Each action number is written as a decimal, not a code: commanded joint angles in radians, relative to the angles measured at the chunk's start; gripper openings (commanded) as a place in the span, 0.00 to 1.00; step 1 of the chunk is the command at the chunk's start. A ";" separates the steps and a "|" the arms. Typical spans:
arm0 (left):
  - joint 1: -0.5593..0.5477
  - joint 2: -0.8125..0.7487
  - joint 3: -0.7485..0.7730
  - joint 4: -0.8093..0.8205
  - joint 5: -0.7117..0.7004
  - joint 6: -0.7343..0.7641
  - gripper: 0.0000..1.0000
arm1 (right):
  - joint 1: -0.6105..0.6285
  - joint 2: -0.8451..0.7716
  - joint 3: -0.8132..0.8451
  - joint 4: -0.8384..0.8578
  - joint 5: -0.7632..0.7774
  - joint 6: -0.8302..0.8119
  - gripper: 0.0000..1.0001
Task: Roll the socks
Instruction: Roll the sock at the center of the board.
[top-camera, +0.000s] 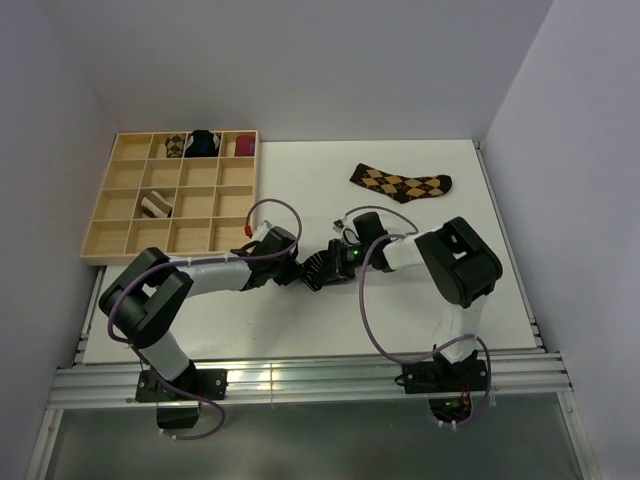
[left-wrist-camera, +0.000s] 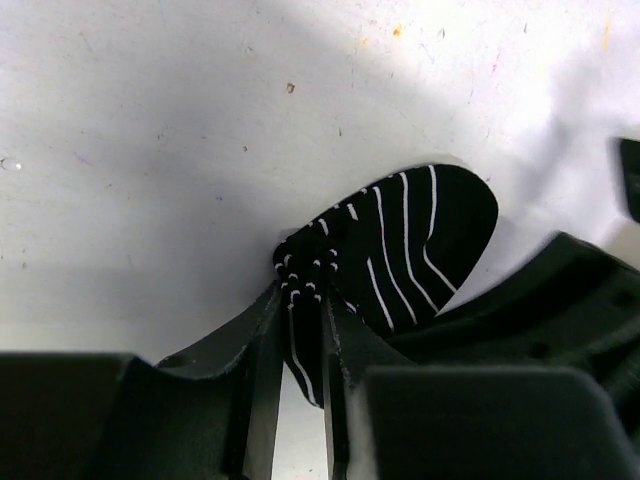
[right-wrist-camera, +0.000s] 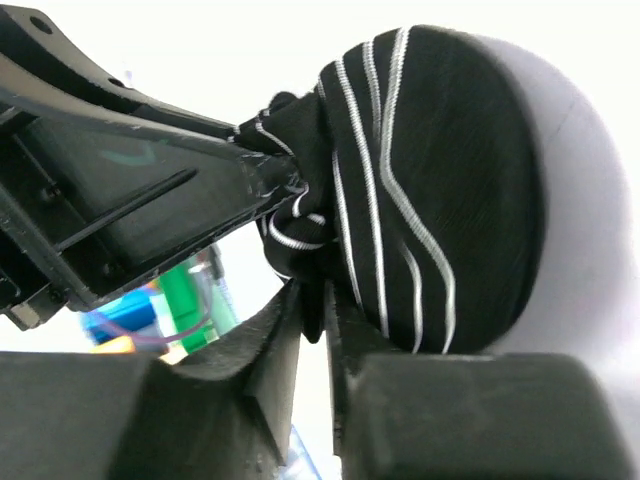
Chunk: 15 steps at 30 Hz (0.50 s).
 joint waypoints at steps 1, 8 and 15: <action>-0.020 0.035 0.012 -0.151 -0.020 0.031 0.24 | 0.015 -0.103 0.007 -0.154 0.229 -0.168 0.26; -0.020 0.035 0.042 -0.185 -0.023 0.054 0.23 | 0.113 -0.414 -0.066 -0.150 0.552 -0.343 0.37; -0.023 0.037 0.066 -0.203 -0.008 0.068 0.22 | 0.301 -0.493 -0.103 -0.075 0.788 -0.501 0.40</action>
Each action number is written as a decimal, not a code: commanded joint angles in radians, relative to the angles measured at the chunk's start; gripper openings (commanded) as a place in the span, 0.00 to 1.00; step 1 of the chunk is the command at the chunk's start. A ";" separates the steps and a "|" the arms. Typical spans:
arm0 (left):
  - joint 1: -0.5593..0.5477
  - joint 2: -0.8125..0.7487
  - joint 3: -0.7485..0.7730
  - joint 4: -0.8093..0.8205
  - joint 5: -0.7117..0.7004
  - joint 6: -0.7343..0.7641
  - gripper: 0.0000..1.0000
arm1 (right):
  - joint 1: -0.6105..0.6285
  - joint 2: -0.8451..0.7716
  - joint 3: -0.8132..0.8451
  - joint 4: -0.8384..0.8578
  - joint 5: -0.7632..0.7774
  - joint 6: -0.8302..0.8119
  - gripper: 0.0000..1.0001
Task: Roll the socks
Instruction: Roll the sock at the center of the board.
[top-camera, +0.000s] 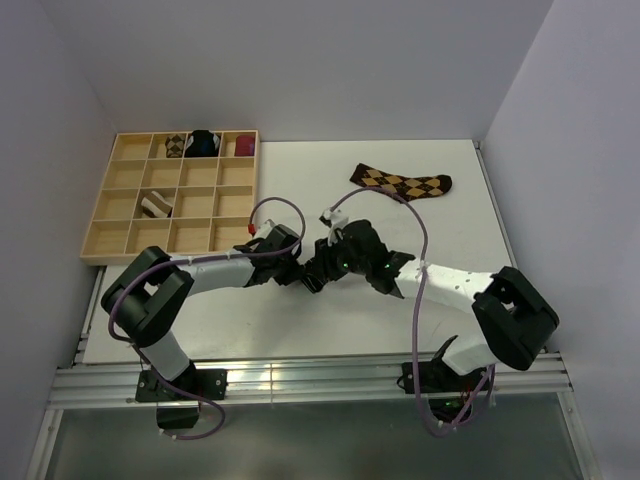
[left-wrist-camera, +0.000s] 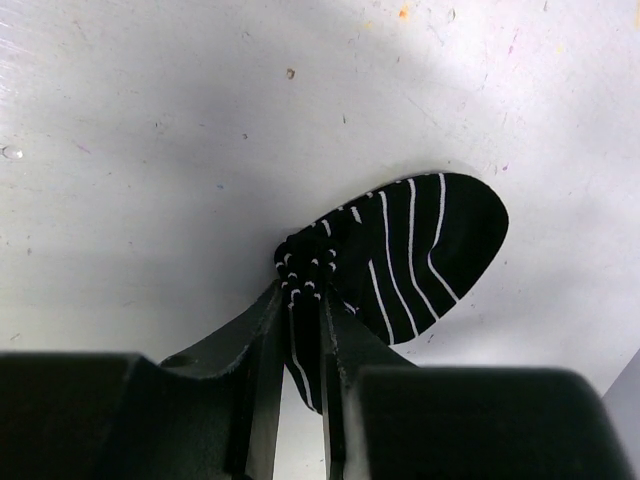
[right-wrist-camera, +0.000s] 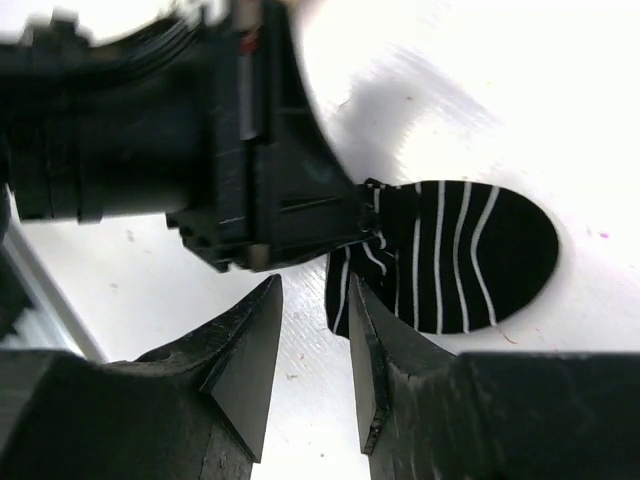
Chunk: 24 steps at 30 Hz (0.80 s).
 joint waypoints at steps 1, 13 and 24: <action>-0.011 0.026 0.013 -0.106 0.001 0.038 0.22 | 0.088 -0.006 -0.034 0.065 0.184 -0.131 0.41; -0.010 0.044 0.046 -0.123 0.040 0.036 0.22 | 0.254 0.089 -0.077 0.192 0.366 -0.237 0.42; -0.008 0.044 0.053 -0.133 0.054 0.039 0.22 | 0.316 0.215 -0.024 0.160 0.552 -0.270 0.42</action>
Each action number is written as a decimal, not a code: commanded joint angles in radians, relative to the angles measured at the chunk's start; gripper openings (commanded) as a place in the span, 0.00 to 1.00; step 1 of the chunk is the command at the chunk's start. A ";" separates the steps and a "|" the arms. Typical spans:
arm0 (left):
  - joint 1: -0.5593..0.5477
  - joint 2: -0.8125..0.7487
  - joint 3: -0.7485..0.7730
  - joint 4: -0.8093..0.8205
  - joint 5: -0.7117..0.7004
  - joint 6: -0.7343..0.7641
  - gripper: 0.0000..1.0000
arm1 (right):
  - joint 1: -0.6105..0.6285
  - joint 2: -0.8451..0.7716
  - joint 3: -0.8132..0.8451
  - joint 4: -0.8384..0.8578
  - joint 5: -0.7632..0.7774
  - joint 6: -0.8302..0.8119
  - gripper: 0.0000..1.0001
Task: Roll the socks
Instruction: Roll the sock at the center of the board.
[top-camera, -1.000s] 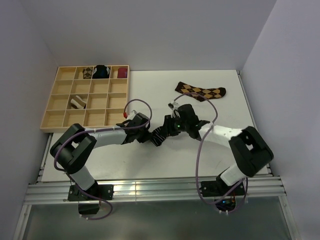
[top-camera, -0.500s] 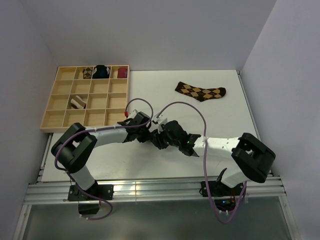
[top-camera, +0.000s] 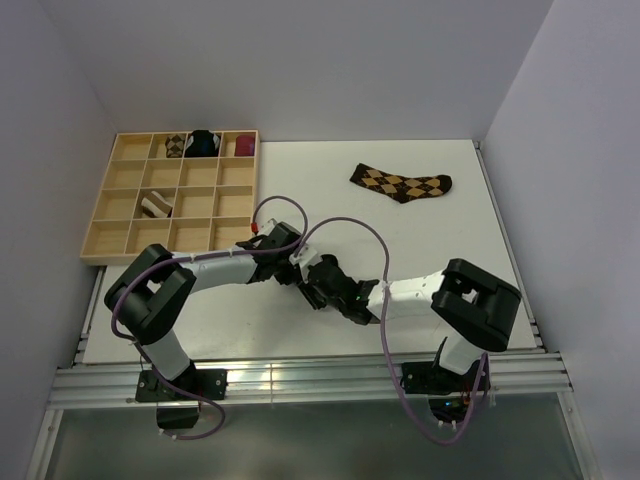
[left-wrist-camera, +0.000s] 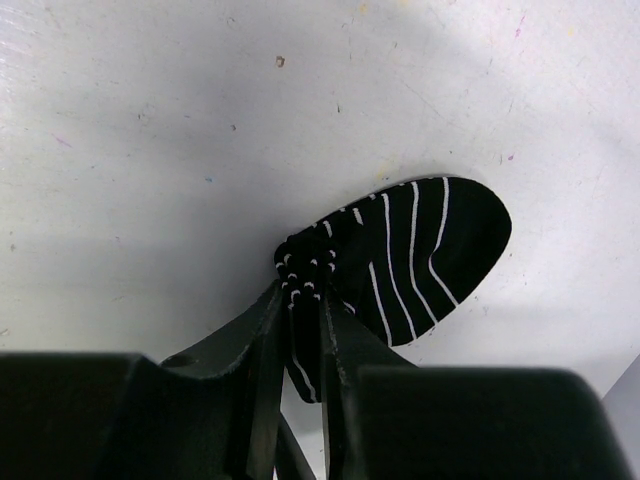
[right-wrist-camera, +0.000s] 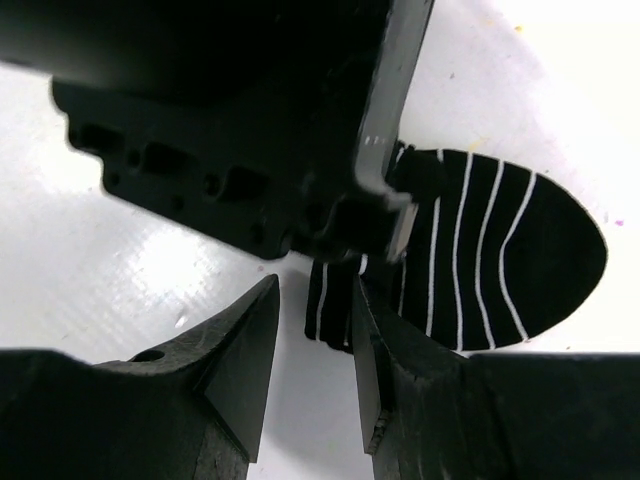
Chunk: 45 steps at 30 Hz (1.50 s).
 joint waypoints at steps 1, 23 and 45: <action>-0.009 0.023 0.009 -0.078 0.022 0.026 0.22 | 0.003 0.045 0.044 0.000 0.091 -0.028 0.42; 0.061 -0.044 0.003 -0.023 0.020 0.012 0.48 | -0.123 0.035 0.078 -0.135 -0.121 0.072 0.00; 0.077 -0.230 -0.138 0.086 -0.033 -0.072 0.73 | -0.543 0.216 0.082 0.038 -1.018 0.449 0.00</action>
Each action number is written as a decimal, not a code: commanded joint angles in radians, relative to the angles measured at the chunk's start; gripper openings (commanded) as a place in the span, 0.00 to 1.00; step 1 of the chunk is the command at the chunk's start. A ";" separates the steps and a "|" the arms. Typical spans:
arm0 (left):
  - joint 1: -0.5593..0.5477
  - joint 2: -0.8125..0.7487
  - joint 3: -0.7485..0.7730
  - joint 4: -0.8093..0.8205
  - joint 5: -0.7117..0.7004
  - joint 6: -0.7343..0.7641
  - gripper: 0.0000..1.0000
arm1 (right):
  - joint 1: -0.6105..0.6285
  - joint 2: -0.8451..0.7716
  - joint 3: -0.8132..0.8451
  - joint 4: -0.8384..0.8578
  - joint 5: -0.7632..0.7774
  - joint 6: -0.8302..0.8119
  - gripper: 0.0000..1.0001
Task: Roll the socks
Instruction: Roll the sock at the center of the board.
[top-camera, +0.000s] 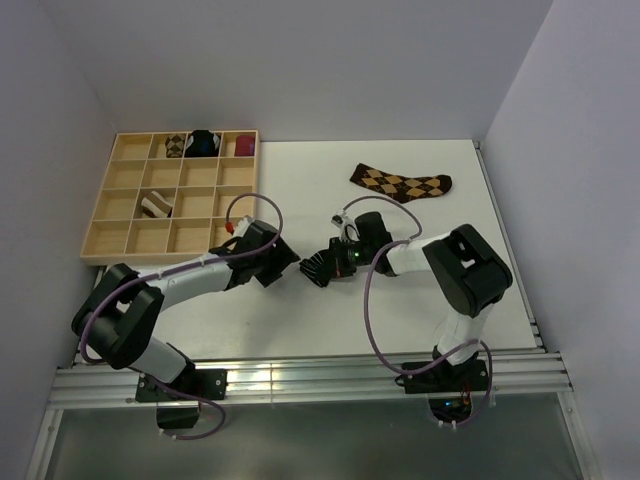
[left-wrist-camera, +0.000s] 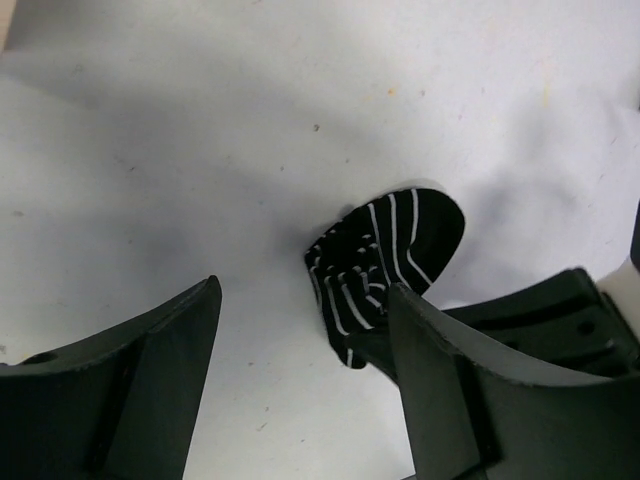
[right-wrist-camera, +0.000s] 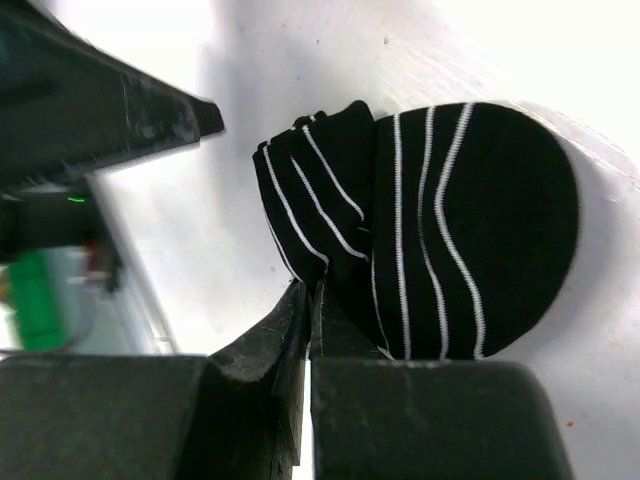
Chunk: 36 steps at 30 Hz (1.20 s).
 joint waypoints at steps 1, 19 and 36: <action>-0.021 -0.036 -0.021 0.039 -0.008 -0.021 0.72 | -0.050 0.064 -0.010 0.063 -0.119 0.129 0.00; -0.084 0.084 0.010 0.161 -0.002 -0.003 0.69 | -0.173 0.255 -0.031 0.130 -0.216 0.304 0.00; -0.088 0.130 -0.018 0.253 -0.025 -0.003 0.61 | -0.175 0.250 0.032 0.002 -0.173 0.255 0.00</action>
